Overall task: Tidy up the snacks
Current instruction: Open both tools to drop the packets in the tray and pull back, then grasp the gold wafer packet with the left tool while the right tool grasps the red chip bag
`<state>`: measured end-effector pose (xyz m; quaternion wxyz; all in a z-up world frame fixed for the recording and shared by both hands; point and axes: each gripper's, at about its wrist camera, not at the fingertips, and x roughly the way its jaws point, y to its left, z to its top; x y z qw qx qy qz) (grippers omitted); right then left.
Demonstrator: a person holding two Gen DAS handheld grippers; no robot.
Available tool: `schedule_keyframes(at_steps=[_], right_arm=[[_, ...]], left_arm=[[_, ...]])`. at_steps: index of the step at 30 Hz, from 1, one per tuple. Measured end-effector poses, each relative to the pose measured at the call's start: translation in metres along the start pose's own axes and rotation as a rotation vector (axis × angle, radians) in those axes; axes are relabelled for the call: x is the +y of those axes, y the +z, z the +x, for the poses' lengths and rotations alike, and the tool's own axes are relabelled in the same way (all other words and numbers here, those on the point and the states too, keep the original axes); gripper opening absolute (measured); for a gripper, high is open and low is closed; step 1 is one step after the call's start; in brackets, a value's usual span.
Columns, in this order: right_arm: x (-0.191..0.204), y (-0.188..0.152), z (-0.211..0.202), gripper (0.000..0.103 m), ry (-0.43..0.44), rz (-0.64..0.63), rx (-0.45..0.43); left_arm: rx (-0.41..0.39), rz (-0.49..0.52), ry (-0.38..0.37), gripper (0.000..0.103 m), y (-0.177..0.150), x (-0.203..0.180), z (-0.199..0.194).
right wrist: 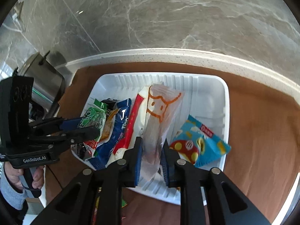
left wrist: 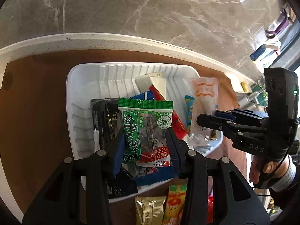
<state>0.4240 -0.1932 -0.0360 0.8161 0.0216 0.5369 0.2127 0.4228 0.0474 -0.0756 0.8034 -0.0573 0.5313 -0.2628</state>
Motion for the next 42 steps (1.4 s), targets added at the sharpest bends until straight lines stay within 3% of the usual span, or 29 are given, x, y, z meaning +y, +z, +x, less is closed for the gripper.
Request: schedule_keyframes(at_steps=[2,6,14,21,32,37,42], right_arm=[[0.002,0.001,0.003,0.025,-0.02,-0.019,0.002],[0.003,-0.001,0.002,0.04,-0.035,-0.033,-0.004],[0.003,-0.007,-0.033,0.044,-0.005,0.007,-0.098],[0.008,-0.041,-0.072,0.052,0.044,0.072,-0.143],[-0.008,-0.139,-0.081,0.053,0.057,0.292,-0.035],[-0.01,-0.181,-0.074,0.058,0.121,0.409,0.05],[0.006,-0.2,-0.064,0.061,0.206,0.469,0.105]], left_arm=[[-0.001,0.012,0.026,0.041,0.001,-0.003,0.004],[-0.013,0.026,0.074,0.042,0.005,-0.008,0.006],[-0.08,0.053,0.118,0.042,0.006,-0.016,-0.018],[-0.147,0.113,0.127,0.045,-0.009,-0.037,-0.058],[-0.024,0.187,0.101,0.046,-0.099,-0.058,-0.072],[0.044,0.175,0.1,0.046,-0.134,-0.053,-0.061],[0.078,0.167,0.106,0.046,-0.151,-0.044,-0.053]])
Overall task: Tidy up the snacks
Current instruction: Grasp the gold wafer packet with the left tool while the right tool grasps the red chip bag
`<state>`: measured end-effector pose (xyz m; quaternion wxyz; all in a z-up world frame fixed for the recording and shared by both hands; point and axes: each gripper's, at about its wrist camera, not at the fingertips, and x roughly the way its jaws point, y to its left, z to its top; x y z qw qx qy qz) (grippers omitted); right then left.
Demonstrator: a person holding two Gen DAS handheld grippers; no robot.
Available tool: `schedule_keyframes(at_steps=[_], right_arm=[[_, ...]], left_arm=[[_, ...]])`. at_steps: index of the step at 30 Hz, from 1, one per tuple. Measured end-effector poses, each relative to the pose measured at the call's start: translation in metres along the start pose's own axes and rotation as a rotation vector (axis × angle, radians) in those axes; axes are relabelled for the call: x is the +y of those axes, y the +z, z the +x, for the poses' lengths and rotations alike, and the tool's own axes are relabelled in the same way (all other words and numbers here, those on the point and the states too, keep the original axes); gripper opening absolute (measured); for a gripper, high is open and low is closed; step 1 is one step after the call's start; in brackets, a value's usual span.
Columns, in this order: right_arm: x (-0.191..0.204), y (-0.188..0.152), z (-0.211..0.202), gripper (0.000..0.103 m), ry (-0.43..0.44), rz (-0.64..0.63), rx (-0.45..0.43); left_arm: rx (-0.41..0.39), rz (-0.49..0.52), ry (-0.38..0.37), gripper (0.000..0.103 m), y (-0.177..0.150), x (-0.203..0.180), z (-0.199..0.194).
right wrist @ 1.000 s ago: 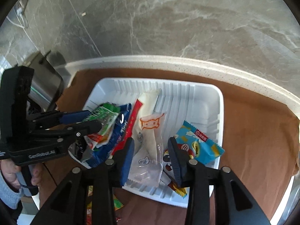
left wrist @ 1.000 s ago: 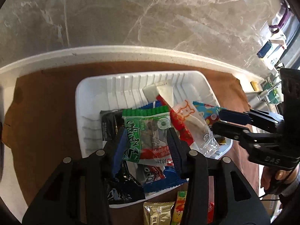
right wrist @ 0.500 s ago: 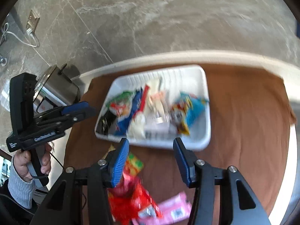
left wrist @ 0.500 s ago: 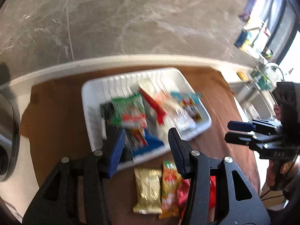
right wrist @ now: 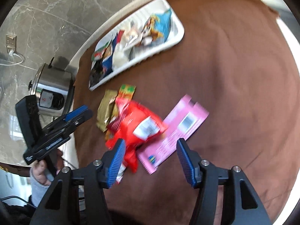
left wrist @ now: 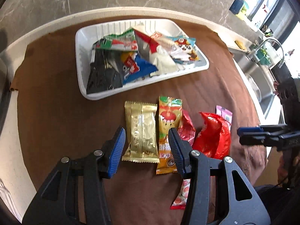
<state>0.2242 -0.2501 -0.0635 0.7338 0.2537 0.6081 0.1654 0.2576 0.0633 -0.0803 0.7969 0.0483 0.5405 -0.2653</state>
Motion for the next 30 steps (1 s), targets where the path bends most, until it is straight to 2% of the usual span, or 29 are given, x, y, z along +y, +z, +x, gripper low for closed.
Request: schedule_keyframes(at_steps=[4,9,15,21,26,30], right_arm=[[0.013,-0.003,0.014,0.063,0.044,0.02,0.022],[0.022,-0.001,0.031,0.063,0.052,0.052,0.037],[0.02,0.005,0.041,0.063,0.02,0.097,0.037],[0.026,0.014,0.049,0.063,-0.028,0.086,0.035],[0.031,0.019,0.059,0.053,-0.063,0.051,0.051],[0.032,0.02,0.065,0.039,-0.069,0.024,0.061]], left_arm=[[0.014,0.008,-0.001,0.046,0.0,0.003,0.008],[0.031,0.028,0.001,0.046,0.002,0.003,0.017],[0.055,0.057,0.015,0.046,0.003,0.003,0.031],[0.079,0.065,0.016,0.046,0.006,0.006,0.044],[0.089,0.087,0.027,0.046,0.006,0.004,0.05],[0.087,0.107,0.026,0.045,0.006,0.001,0.052]])
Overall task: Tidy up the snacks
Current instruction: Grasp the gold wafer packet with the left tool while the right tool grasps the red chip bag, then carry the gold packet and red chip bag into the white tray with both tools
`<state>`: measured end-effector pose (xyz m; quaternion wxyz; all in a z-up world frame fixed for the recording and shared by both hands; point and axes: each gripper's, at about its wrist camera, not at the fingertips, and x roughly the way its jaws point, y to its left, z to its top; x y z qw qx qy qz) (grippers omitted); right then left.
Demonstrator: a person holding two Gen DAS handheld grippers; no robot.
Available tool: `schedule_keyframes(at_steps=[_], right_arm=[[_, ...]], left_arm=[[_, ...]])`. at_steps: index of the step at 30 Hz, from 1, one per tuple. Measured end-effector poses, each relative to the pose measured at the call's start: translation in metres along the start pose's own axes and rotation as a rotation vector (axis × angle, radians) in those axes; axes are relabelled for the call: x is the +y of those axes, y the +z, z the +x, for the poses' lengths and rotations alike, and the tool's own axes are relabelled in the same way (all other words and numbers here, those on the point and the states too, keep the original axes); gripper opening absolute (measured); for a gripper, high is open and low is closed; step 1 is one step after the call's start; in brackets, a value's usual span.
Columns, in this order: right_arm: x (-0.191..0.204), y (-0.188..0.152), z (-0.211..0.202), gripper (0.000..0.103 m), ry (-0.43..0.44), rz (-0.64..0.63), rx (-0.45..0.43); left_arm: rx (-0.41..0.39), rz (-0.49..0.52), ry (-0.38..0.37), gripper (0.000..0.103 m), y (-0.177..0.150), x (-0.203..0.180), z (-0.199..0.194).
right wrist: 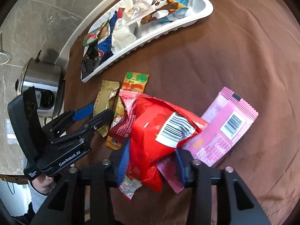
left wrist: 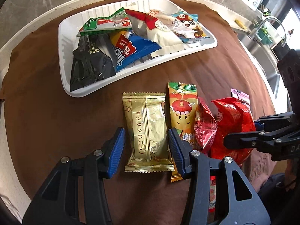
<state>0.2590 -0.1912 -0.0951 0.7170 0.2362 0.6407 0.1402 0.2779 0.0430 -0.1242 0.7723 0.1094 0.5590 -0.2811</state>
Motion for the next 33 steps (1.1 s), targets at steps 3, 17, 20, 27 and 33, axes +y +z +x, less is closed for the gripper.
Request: schedule_keyframes(at_steps=[3,17,20,27,33], right_arm=[[0.0,0.0,0.001,0.032,0.001,-0.015,-0.001],[-0.021,-0.002,-0.03,0.026,0.093,0.006,-0.045],[-0.025,-0.002,-0.04,0.026,0.104,0.011,-0.058],[-0.026,0.004,-0.055,0.026,0.125,0.016,-0.09],[-0.019,0.016,-0.067,0.026,0.131,-0.02,-0.118]], left_arm=[[-0.007,-0.009,-0.018,0.042,0.001,0.001,0.001],[-0.045,-0.129,-0.086,0.029,-0.005,0.019,-0.015],[-0.061,-0.144,-0.101,0.029,-0.004,0.023,-0.028],[-0.103,-0.182,-0.131,0.029,0.003,0.025,-0.053],[-0.146,-0.19,-0.159,0.029,0.013,0.027,-0.073]])
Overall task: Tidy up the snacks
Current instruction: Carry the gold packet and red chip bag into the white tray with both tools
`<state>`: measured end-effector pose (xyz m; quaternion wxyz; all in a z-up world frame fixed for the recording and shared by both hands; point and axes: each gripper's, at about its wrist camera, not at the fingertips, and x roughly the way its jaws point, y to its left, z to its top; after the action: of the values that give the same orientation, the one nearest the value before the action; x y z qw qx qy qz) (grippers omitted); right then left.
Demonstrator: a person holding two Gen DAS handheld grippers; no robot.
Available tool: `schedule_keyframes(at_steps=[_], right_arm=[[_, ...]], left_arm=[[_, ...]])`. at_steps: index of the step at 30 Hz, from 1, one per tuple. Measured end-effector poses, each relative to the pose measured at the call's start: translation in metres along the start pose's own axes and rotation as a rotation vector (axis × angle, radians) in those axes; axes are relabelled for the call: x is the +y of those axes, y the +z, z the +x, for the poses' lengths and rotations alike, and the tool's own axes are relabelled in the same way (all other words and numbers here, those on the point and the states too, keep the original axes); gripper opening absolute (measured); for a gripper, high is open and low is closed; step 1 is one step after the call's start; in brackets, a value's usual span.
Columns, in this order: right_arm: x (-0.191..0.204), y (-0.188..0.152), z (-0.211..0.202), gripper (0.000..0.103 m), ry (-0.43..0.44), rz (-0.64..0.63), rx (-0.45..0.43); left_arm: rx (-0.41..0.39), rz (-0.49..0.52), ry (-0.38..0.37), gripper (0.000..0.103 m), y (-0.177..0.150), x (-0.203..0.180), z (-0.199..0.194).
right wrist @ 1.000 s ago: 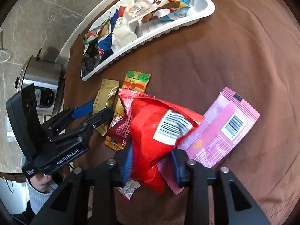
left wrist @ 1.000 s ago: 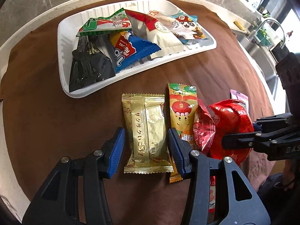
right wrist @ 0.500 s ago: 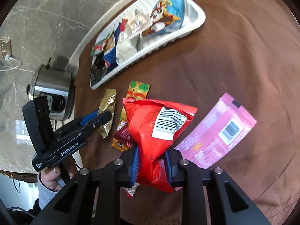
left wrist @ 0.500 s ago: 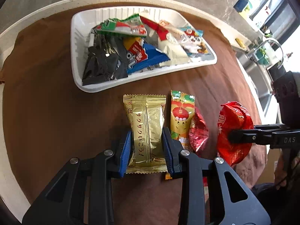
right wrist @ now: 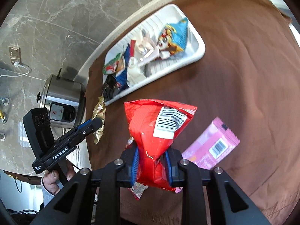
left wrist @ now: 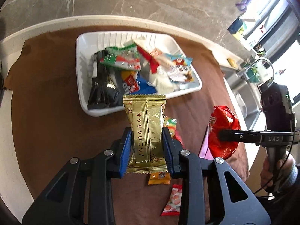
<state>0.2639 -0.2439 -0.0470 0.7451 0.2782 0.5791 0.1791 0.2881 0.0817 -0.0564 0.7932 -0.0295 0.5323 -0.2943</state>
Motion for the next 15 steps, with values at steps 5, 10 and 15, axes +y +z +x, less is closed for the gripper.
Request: schedule_keyframes(at_steps=[5,10,15], right_arm=[[0.004,0.016,-0.008,0.026,-0.002,-0.032,-0.025],[0.009,0.033,-0.012,0.026,-0.009,-0.06,-0.048],[0.012,0.054,-0.014,0.026,-0.019,-0.088,-0.064]], left_arm=[[-0.026,0.004,-0.016,0.029,0.016,-0.005,-0.005],[-0.041,0.005,-0.031,0.029,0.033,-0.01,-0.003],[-0.056,-0.001,-0.04,0.029,0.049,-0.012,0.002]])
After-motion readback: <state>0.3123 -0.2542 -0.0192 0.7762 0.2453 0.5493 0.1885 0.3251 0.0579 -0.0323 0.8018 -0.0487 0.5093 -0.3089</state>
